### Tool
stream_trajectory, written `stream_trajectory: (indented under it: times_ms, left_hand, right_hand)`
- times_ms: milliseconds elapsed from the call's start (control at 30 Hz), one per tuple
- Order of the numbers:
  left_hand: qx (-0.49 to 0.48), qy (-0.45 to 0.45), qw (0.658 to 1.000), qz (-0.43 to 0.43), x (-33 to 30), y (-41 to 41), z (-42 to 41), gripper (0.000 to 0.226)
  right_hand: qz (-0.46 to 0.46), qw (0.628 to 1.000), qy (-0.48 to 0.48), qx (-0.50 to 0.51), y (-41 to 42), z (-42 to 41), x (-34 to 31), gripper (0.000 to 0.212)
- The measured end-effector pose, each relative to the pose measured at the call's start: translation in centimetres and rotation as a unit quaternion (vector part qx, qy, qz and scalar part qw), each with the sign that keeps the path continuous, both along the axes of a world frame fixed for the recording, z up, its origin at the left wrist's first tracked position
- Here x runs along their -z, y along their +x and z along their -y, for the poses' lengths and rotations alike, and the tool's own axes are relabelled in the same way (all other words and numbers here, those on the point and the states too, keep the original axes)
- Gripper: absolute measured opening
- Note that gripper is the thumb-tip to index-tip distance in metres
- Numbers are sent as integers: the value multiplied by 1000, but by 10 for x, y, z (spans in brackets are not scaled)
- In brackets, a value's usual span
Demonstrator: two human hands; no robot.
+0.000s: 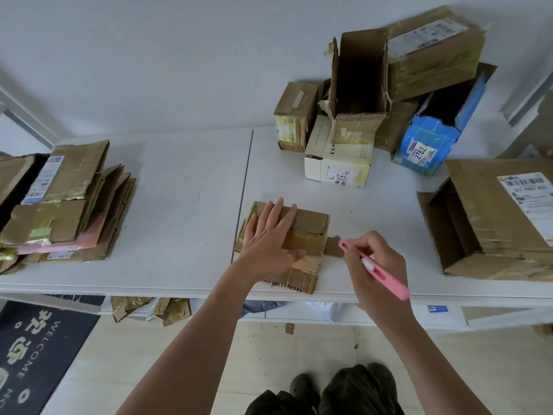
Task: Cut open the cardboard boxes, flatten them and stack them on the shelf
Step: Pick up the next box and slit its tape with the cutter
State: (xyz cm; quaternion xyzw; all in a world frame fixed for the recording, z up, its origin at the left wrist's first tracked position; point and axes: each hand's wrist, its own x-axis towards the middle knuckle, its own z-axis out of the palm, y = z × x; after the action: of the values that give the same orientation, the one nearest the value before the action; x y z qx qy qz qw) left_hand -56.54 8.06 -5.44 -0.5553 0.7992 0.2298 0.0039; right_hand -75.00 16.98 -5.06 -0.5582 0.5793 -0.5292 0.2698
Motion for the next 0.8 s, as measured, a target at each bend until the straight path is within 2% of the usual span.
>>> stream_trajectory:
  times_ms: [300,467,733,800]
  left_hand:
    - [-10,-1,1000,-4,-1,-2,-3,91]
    - [-11,0,1000,0,0,-2,-1,91]
    - [-11,-11,1000,6,3,-2,-2,92]
    - [-12,-7,1000,5,2,-3,-1,92]
  right_hand:
    - [17,1000,18,-10,15,-9,10,14]
    - [26,999,10,33,14,-5,5,13]
    - [0,1000,8,-25,16,-13,0,15]
    - [6,1000,-1,-14,13,-9,-3,13]
